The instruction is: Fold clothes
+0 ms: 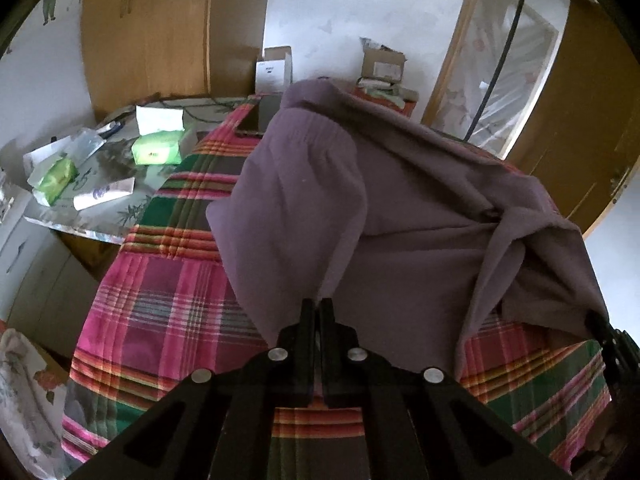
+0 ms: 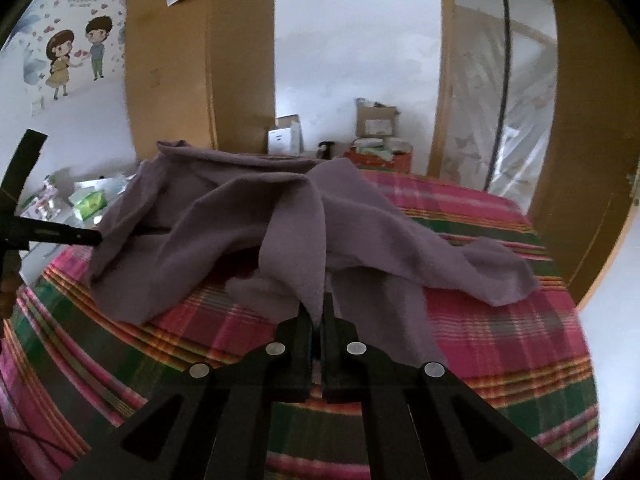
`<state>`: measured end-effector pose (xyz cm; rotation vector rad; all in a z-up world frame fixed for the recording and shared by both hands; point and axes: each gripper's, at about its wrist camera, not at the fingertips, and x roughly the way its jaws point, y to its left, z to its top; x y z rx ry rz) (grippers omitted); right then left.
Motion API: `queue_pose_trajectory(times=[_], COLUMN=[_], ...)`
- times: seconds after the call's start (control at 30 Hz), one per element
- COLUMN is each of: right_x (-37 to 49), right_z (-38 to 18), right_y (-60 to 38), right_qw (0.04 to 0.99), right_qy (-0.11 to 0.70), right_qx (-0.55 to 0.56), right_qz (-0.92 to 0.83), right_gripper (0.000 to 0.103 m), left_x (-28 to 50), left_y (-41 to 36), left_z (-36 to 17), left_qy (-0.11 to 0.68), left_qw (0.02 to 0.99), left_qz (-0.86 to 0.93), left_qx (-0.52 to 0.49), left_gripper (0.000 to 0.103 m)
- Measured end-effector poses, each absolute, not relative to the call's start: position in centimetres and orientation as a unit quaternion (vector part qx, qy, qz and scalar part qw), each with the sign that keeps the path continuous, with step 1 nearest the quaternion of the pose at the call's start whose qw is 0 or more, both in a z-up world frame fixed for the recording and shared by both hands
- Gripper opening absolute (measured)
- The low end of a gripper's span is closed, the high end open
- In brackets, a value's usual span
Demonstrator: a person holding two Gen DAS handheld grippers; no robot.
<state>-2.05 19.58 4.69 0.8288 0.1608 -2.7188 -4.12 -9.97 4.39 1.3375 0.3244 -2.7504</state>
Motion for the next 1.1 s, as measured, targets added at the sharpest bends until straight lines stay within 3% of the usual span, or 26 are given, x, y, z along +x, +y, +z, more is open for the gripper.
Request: queue_pose_trajectory(times=[0.23, 0.37, 0.53, 0.77, 0.9, 0.93, 0.97, 1.0, 1.1], right_x=[-1.8, -1.5, -1.2, -1.5, -1.6, -1.7, -1.7, -1.7, -1.6], right_z=[4.3, 3.8, 3.6, 3.4, 3.4, 3.4, 3.4, 3.4, 3.4], right_y=[22.5, 22.1, 22.0, 22.4, 22.7, 22.7, 22.8, 22.9, 23.0], right_qw=[0.116, 0.118, 0.123, 0.130, 0.137, 0.138, 0.139, 0.139, 0.135], right_qy=[0.033, 0.028, 0.026, 0.009, -0.002, -0.004, -0.006, -0.009, -0.014], right_qx=[0.299, 0.301, 0.296, 0.299, 0.300, 0.300, 0.301, 0.302, 0.299], right_qz=[-0.946, -0.946, -0.947, -0.945, -0.944, -0.944, -0.943, -0.943, -0.944], right_gripper=[0.003, 0.003, 0.003, 0.003, 0.003, 0.003, 0.003, 0.003, 0.003], left_x=[-3.7, -4.2, -5.2, -8.4, -9.7, -9.9, -10.1, -9.9, -9.3], left_y=[-10.1, -8.6, -6.8, -5.6, -5.6, -5.6, -5.8, -6.1, -6.7], left_z=[4.5, 4.1, 3.3, 2.3, 1.3, 1.0, 0.7, 0.8, 1.6], left_qy=[0.115, 0.077, 0.028, -0.068, -0.070, -0.070, -0.065, -0.054, -0.019], left_qw=[0.030, 0.045, 0.066, 0.153, 0.151, 0.155, 0.154, 0.149, 0.135], left_qz=[-0.892, -0.886, -0.883, -0.867, -0.856, -0.852, -0.850, -0.853, -0.865], left_qx=[0.437, 0.454, 0.465, 0.470, 0.489, 0.495, 0.500, 0.498, 0.482], left_gripper=[0.003, 0.026, 0.028, 0.028, 0.028, 0.025, 0.012, 0.008, 0.003])
